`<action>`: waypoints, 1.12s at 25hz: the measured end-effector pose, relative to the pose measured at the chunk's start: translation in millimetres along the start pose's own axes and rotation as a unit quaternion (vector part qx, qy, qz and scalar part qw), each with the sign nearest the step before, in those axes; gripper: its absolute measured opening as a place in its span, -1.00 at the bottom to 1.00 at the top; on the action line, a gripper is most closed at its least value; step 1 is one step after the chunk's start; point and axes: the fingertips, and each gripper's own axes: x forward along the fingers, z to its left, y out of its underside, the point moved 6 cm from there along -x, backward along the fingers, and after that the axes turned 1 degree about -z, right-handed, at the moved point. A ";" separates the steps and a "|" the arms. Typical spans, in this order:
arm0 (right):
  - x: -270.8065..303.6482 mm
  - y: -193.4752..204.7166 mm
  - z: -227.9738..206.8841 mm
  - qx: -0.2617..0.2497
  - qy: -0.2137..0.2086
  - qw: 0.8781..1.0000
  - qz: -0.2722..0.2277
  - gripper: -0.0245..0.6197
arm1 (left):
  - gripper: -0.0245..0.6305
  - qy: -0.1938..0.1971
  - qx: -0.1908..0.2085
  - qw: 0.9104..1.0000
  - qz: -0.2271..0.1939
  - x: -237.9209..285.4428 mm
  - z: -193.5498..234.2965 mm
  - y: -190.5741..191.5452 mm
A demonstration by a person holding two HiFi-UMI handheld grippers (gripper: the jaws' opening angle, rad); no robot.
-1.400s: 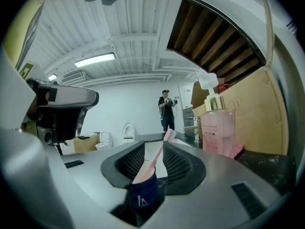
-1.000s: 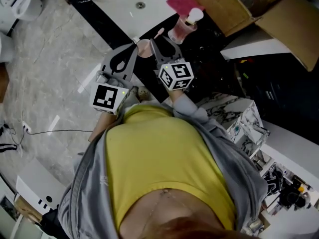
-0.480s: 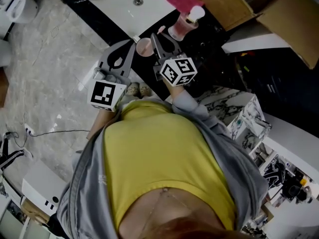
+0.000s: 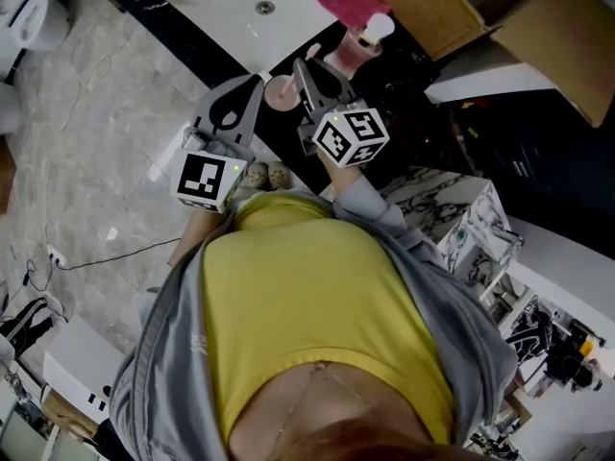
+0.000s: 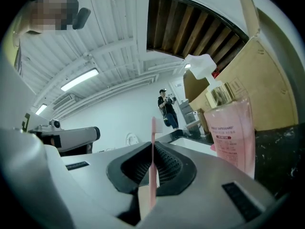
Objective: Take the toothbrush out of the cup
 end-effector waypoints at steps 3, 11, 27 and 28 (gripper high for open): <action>-2.4 -14.5 7.6 -0.008 -0.001 1.000 -0.004 -0.85 | -0.92 -0.001 0.001 1.000 -0.004 -0.6 -0.2 -1.7; -13.2 -61.4 34.9 -0.078 0.002 0.997 -0.028 -0.85 | -0.92 -0.002 0.005 1.000 -0.016 -0.7 -0.6 -11.6; -39.7 -123.0 77.5 -0.204 0.053 0.974 -0.083 -0.85 | -0.92 -0.049 0.012 0.998 -0.030 -11.7 14.1 -45.6; -40.8 -123.7 77.4 -0.205 0.056 0.974 -0.084 -0.85 | -0.92 -0.053 0.014 0.998 -0.030 -12.4 14.8 -47.8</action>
